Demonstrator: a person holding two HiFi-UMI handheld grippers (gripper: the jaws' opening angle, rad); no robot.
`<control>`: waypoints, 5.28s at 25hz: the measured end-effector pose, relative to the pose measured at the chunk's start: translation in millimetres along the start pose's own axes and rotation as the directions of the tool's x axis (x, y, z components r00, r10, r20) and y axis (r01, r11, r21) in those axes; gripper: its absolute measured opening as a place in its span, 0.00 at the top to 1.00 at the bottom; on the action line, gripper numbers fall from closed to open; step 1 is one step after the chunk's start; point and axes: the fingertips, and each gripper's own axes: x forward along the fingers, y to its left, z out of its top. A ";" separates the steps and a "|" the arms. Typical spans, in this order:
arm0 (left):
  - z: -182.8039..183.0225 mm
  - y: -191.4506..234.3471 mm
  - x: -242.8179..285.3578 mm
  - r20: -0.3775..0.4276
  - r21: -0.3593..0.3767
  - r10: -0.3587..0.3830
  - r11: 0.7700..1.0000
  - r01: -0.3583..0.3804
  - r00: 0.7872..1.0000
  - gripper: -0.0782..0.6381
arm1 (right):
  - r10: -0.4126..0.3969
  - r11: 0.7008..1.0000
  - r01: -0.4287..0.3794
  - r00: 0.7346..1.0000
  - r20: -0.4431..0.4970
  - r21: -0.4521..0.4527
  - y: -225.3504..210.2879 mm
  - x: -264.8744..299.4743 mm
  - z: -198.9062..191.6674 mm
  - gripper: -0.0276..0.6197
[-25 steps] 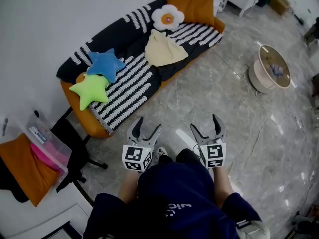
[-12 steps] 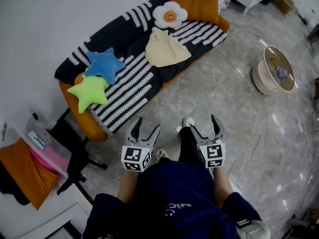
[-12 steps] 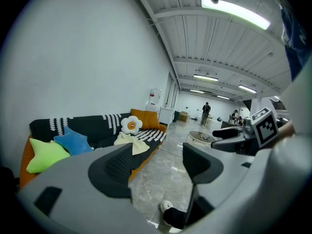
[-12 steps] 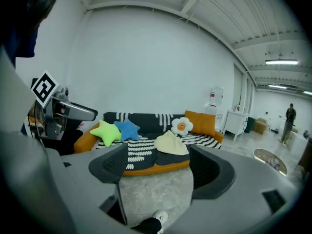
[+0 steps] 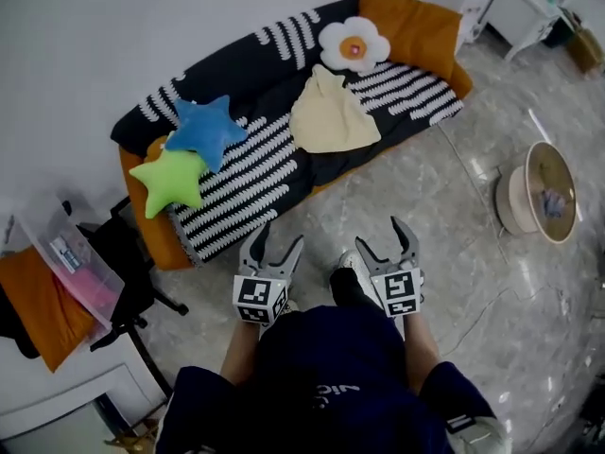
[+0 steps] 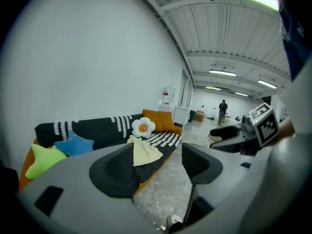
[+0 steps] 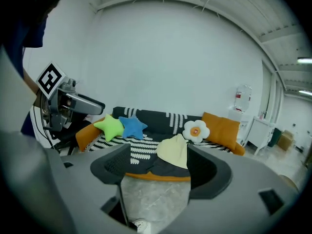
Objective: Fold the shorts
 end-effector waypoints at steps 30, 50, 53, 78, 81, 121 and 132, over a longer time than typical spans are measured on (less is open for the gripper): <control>15.5 56.5 208.4 -0.150 -0.054 0.054 0.997 -0.063 0.987 0.52 | 0.023 0.999 -0.029 0.987 -0.161 -0.037 -158.4 143.0 2.2 0.49; 75.5 115.4 359.8 -0.224 0.024 -0.284 0.955 0.297 0.932 0.56 | -0.197 0.980 0.189 0.937 -0.290 -0.055 -245.6 278.7 46.1 0.52; 68.5 128.3 365.7 -0.271 0.051 -0.263 0.957 0.287 0.926 0.56 | -0.146 0.989 0.139 0.943 -0.300 -0.045 -241.5 290.4 44.3 0.52; -208.5 206.0 451.5 -0.797 0.264 -0.017 0.889 0.374 0.603 0.58 | 0.329 0.769 -0.605 0.651 -0.684 -0.207 -217.8 439.8 -198.4 0.56; -241.4 210.4 457.8 -0.813 0.270 0.002 0.887 0.375 0.582 0.60 | 0.325 0.795 -0.583 0.642 -0.694 -0.166 -219.8 450.4 -221.2 0.58; -236.4 237.1 488.1 -0.868 0.322 -0.013 0.746 0.582 0.497 0.83 | 0.183 0.537 -0.749 0.553 -0.813 -0.389 -290.9 487.6 -299.3 0.91; -151.7 185.2 438.3 -0.904 0.182 -0.165 0.688 0.703 0.395 0.83 | 0.281 0.422 -0.900 0.241 -0.929 -0.106 -316.7 385.6 -197.4 0.92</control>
